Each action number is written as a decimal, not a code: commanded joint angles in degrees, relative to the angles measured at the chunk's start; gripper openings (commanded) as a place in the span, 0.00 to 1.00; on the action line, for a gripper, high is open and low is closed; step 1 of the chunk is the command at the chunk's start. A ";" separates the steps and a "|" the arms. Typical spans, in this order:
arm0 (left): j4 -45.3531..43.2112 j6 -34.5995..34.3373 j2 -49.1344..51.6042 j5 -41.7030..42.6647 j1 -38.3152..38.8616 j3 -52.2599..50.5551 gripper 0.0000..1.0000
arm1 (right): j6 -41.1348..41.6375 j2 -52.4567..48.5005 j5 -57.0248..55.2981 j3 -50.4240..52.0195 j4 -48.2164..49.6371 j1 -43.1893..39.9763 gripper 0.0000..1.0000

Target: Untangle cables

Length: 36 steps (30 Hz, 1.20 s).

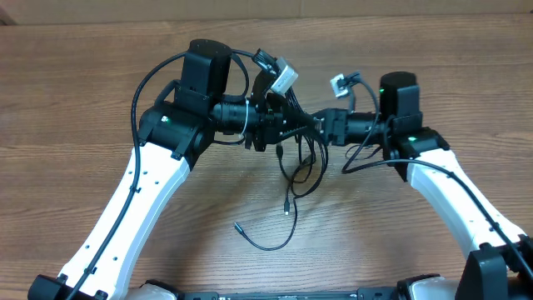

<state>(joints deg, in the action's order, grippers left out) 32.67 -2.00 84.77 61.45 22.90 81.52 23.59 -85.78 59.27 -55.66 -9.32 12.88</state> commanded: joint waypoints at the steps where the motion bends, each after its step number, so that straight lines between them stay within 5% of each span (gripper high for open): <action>1: -1.64 -2.34 -0.04 6.19 0.48 0.87 0.04 | -1.42 0.33 -8.70 -0.22 -0.76 2.27 0.59; 6: -1.62 -3.04 -0.04 6.19 0.37 0.87 0.04 | -1.57 0.31 -24.39 -0.22 -5.51 4.74 0.57; 13: -0.90 -5.38 -0.70 9.14 -3.37 0.87 0.04 | 4.09 -0.24 -59.49 -0.22 -18.38 3.78 0.72; 23: 9.03 -2.08 -1.01 0.44 -14.38 0.87 0.04 | 4.50 -0.31 -61.16 -0.22 -19.39 -4.39 0.68; 28: 12.07 -0.09 -0.90 -5.05 -13.09 0.87 0.05 | 6.64 -0.31 -58.64 -0.22 -19.52 -5.51 0.67; 31: 13.60 1.33 -0.46 -8.44 -10.01 0.83 0.15 | 5.51 -0.31 -50.56 -0.22 -17.62 -5.44 0.73; 32: 14.64 2.71 0.04 -11.91 -7.39 0.81 0.40 | 1.22 -0.31 -43.25 -0.22 -16.17 -5.44 0.74; 33: 15.32 3.32 0.35 -13.86 -5.90 0.81 0.52 | -1.03 -0.31 -39.93 -0.22 -15.74 -5.44 0.74; 36: 16.98 3.74 1.05 -17.46 -2.73 0.81 0.72 | -1.62 -0.31 -38.58 -0.22 -16.15 -5.46 0.75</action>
<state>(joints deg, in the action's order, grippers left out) 48.47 -1.10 84.93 50.85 16.56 81.47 25.67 -85.89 12.58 -55.75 -25.36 7.49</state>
